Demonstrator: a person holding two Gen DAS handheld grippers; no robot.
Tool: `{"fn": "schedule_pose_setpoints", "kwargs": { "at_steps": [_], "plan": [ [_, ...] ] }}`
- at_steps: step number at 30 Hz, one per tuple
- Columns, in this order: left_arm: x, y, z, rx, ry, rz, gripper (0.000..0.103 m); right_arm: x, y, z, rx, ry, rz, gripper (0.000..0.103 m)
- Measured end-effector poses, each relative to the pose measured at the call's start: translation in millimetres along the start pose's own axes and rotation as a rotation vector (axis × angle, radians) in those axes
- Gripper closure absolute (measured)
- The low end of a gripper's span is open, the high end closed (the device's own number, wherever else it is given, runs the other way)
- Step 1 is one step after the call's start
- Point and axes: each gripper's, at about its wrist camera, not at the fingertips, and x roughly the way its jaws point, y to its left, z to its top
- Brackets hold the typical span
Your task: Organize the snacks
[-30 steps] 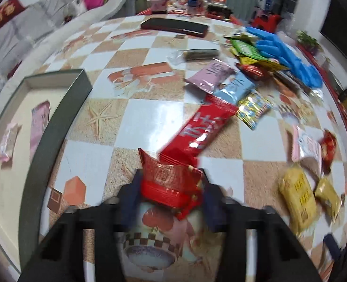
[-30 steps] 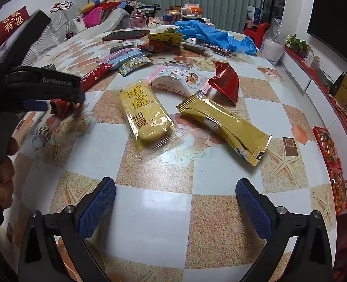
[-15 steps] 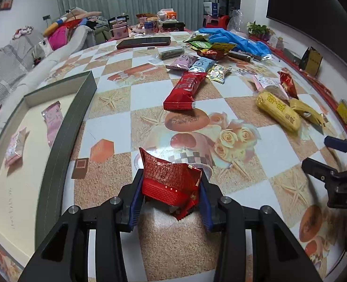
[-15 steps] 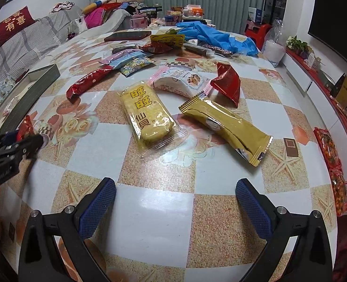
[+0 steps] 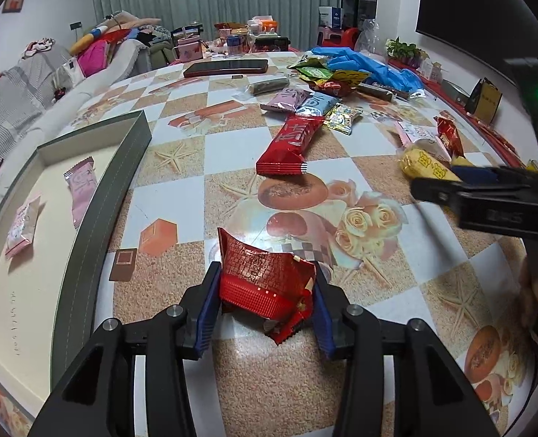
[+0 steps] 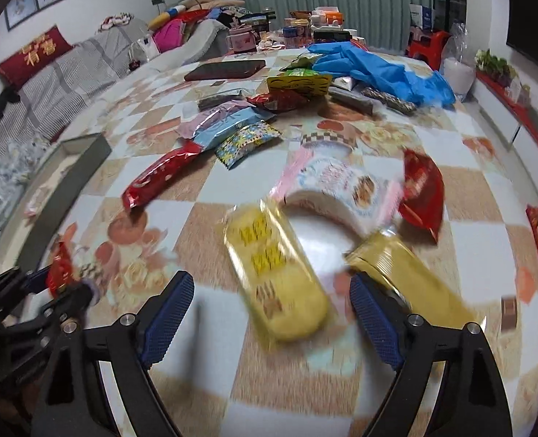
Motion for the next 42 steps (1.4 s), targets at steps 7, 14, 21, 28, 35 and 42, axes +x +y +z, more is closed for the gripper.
{"fn": "schedule_pose_setpoints", "kwargs": {
  "at_steps": [7, 14, 21, 28, 35, 42],
  "plan": [
    [0, 0, 0, 0.000, -0.001, 0.001, 0.054, -7, 33, -11, -0.022, 0.005, -0.042, 0.064],
    [0, 0, 1, 0.004, -0.003, 0.010, 0.054, -24, 71, -41, -0.043, -0.035, -0.055, 0.064],
    [0, 3, 1, 0.003, -0.003, 0.010, 0.054, -24, 68, -42, -0.028, -0.044, -0.035, 0.064],
    [0, 4, 1, 0.002, -0.003, 0.008, 0.054, -24, 69, -42, -0.028, -0.044, -0.035, 0.064],
    [0, 4, 1, 0.002, -0.003, 0.008, 0.054, -24, 69, -42, -0.028, -0.044, -0.035, 0.064],
    [0, 4, 1, 0.001, -0.003, 0.008, 0.054, -24, 68, -42, -0.028, -0.045, -0.035, 0.064]
  ]
}}
